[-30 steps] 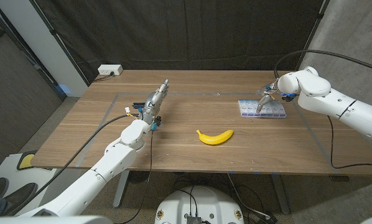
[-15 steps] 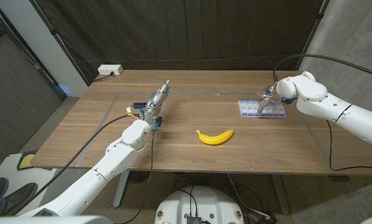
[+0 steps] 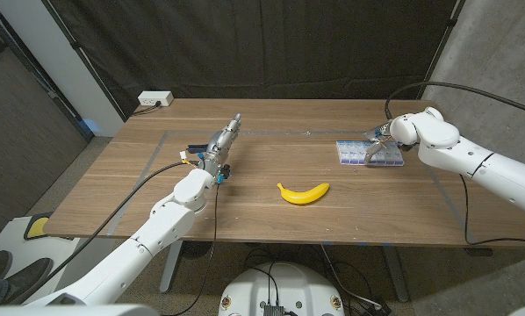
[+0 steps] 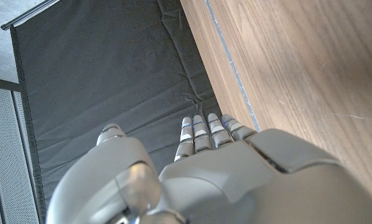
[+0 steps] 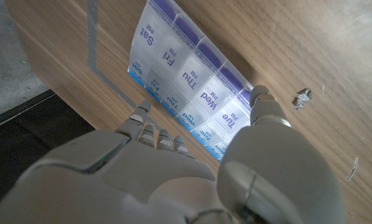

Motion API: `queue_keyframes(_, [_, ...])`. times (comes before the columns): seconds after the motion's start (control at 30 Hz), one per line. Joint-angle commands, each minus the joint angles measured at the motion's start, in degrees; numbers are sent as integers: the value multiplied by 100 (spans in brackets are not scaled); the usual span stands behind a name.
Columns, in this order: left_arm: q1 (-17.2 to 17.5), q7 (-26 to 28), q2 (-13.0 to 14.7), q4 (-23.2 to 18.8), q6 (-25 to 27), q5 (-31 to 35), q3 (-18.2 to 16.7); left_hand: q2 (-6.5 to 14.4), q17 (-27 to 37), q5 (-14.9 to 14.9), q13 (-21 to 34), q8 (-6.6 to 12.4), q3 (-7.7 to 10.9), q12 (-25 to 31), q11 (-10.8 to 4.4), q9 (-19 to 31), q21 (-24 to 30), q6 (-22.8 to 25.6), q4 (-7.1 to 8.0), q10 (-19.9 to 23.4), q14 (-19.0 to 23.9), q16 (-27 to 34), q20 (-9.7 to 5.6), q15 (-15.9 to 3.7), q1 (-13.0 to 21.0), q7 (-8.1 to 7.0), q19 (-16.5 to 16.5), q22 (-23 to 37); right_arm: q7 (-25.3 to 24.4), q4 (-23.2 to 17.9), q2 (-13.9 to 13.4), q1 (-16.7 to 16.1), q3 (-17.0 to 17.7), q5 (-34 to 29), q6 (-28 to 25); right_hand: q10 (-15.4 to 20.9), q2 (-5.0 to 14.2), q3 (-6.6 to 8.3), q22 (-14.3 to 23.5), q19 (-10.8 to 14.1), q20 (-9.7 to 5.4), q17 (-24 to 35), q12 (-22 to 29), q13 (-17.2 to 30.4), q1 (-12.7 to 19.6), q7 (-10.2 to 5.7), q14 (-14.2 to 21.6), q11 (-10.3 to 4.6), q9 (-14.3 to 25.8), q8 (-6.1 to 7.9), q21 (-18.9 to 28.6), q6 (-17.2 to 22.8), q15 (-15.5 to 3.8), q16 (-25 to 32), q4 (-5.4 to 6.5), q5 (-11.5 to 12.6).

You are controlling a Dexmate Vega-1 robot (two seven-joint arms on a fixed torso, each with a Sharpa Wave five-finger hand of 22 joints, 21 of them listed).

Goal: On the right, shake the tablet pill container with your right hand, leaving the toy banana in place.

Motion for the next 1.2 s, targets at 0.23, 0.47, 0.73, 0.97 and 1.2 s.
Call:
queue_keyframes(0.23, [-9,25,-28,27,-3,-1,14,49,28,-45,34,-32,-47,-4,21,10,-7,51,12,63,26,-6,32,0,7,14,-13,20,-87,208,111,27,-66,-108,47,-757,11,-38,5,65,33,16,67,25,46,-39,-66,-40,28,61,24,-1078,-45,40,31,32])
queue_keyframes(0.47, [13,14,-19,32,-23,-17,2,53,28,-53,34,-39,-52,-12,19,10,-9,57,13,61,26,-8,43,-4,9,19,-17,20,21,328,194,111,-157,-177,42,-672,21,-62,5,104,58,16,107,26,48,-78,7,-94,28,95,26,-1012,-73,58,51,42])
queue_keyframes(0.73, [58,7,-8,41,-53,-44,-19,55,28,-61,35,-45,-57,-19,9,11,-12,65,15,59,37,-5,69,1,11,5,-24,20,264,441,275,233,-279,-256,30,-377,20,-124,4,298,37,11,212,24,75,-137,242,-237,26,192,62,-750,-198,100,72,65])
queue_keyframes(0.97, [82,-25,-15,75,-94,-84,-29,57,29,-68,36,-50,-63,-23,12,12,-14,72,17,64,34,-8,87,6,12,-1,-29,21,430,530,349,344,-373,-315,60,-197,15,-180,3,496,32,7,252,18,107,-195,497,-312,23,228,94,-591,-360,138,82,82])
queue_keyframes(1.2, [85,-36,-22,96,-104,-106,-32,59,30,-77,37,-56,-70,-29,11,12,-16,84,19,67,33,-10,113,10,13,6,-35,22,447,605,392,404,-444,-367,123,163,-15,-268,6,913,-210,-4,324,10,199,-246,1052,-410,19,263,165,-341,-500,204,70,106])
